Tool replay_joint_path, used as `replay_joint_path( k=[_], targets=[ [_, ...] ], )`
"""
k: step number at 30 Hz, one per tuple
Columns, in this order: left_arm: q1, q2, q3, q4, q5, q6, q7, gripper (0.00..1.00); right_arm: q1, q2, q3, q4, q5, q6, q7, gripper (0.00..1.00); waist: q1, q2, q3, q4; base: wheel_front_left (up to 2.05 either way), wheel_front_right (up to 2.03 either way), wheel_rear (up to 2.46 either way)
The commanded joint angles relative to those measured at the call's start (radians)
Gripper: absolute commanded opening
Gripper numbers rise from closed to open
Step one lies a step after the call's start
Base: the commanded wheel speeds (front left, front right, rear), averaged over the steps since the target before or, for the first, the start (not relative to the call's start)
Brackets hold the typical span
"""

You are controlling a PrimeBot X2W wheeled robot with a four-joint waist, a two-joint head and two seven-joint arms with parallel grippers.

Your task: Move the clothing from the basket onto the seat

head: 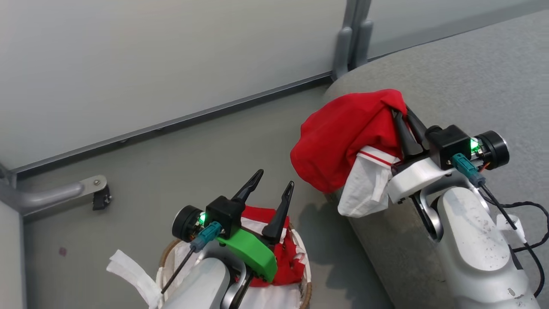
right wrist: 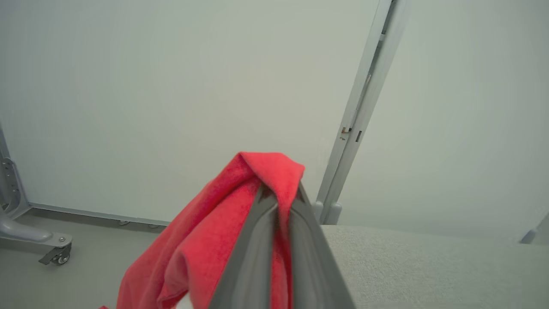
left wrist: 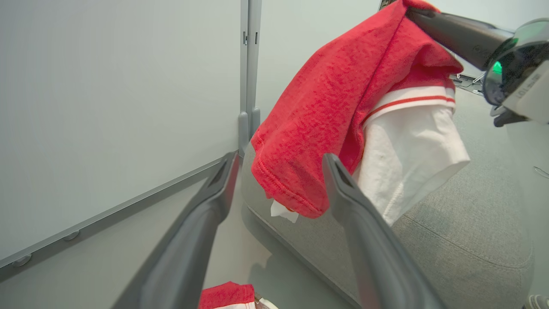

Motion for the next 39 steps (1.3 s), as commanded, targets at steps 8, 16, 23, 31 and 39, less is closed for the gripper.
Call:
replay_joint_path(
  k=[8,16,23,31,39],
  targets=[
    [-0.017,0.003,-0.037,-0.014,-0.016,-0.005,0.0,1.0,-0.039,-0.003,-0.053,-0.008,-0.048,-0.001,-0.005,0.0,0.0,-0.0001,0.053,-0.139,0.0,0.0,0.0],
    [-0.073,0.004,-0.062,-0.024,0.012,-0.006,0.0,1.0,-0.177,-0.063,-0.154,-0.027,-0.096,-0.001,-0.005,0.0,0.0,-0.0001,0.16,-0.089,0.0,0.0,0.0],
    [-0.151,0.004,-0.057,-0.053,0.055,-0.006,0.0,1.0,-0.386,-0.185,-0.226,-0.032,-0.09,-0.001,-0.005,0.0,0.0,-0.0001,0.325,-0.003,0.0,0.0,0.0],
    [-0.217,0.019,-0.049,-0.115,0.111,-0.007,0.0,1.0,-0.58,-0.332,-0.29,0.028,-0.096,-0.001,-0.005,0.0,0.0,-0.0001,0.508,0.069,0.0,0.0,0.0],
    [-0.248,0.031,-0.015,-0.154,0.153,-0.007,0.0,1.0,-0.492,-0.351,-0.347,0.122,-0.131,-0.001,-0.005,0.0,0.0,-0.0001,0.608,0.109,0.0,0.0,0.0]
  ],
)
